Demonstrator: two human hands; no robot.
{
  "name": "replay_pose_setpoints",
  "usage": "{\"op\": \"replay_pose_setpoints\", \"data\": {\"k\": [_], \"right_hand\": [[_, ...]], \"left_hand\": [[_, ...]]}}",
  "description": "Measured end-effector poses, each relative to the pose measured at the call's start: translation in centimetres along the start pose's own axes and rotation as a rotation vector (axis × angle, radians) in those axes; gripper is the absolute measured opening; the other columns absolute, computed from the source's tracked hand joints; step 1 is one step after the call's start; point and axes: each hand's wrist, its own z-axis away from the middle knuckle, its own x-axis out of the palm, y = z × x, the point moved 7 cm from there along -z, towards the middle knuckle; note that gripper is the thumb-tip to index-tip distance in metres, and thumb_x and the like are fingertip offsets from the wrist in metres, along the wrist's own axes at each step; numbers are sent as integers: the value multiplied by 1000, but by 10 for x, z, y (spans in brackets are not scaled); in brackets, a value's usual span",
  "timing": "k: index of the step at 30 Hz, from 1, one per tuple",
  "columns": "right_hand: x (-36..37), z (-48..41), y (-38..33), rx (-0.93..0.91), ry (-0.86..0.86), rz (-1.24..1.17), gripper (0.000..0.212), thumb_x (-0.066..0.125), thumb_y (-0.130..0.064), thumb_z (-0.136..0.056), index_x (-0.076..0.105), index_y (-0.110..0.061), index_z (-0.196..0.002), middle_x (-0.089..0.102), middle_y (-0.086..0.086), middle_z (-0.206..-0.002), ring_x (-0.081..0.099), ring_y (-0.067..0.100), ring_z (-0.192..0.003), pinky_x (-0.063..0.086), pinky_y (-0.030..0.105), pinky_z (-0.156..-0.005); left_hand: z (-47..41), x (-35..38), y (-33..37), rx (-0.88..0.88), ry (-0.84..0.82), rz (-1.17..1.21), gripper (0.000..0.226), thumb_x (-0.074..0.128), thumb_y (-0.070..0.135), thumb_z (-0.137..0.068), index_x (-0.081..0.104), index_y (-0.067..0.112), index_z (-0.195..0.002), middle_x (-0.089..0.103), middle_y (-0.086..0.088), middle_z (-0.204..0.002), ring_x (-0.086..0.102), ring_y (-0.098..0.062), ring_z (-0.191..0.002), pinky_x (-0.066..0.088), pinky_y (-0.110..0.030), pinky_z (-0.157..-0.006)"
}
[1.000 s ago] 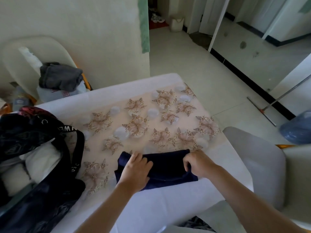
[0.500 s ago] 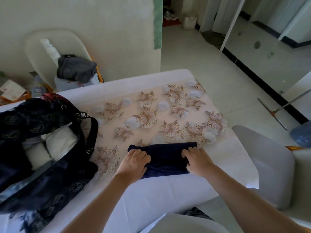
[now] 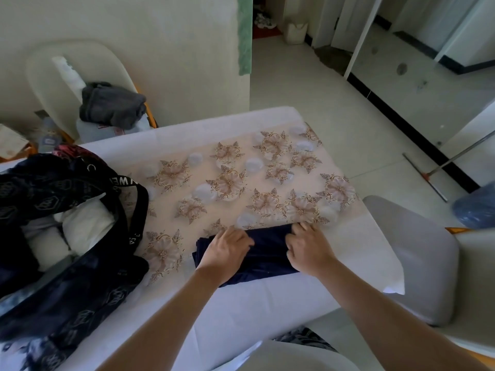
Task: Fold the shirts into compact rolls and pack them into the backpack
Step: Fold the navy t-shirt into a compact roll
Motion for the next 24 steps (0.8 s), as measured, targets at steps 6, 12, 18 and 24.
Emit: {"op": "replay_pose_setpoints", "data": {"k": [6,12,18,24], "right_hand": [[33,-12,-32,-129,-143,-83,65,45,-31,-99,14,-33,-157,10,11,-166,14,29,-151,22,50,-120],[59,0,-18,-153,-163,-33,66,16,-50,-97,-7,-37,-157,-16,6,-165,-14,23,-152,2,50,-122],[51,-12,-5,-77,-237,-29,71,-2,-64,-90,-10,-39,-156,-16,6,-166,-8,28,-153,5,53,-122],[36,-15,-11,-17,-220,-169,58,31,-33,-101,18,-30,-157,-5,5,-165,22,30,-144,38,43,-112]], "left_hand": [[35,53,-23,-236,-395,-168,69,30,67,-92,21,38,-154,32,-6,-158,32,-35,-142,35,-61,-107],[62,63,-23,-64,-374,-240,69,33,70,-91,21,43,-153,21,-13,-162,29,-46,-142,34,-66,-106],[20,41,-81,-162,-379,-405,93,63,25,-88,0,40,-155,11,-16,-163,14,-42,-148,14,-62,-114],[-9,3,-73,-466,-276,-353,70,53,23,-90,26,25,-155,10,-18,-162,7,-38,-149,5,-55,-120]]}}
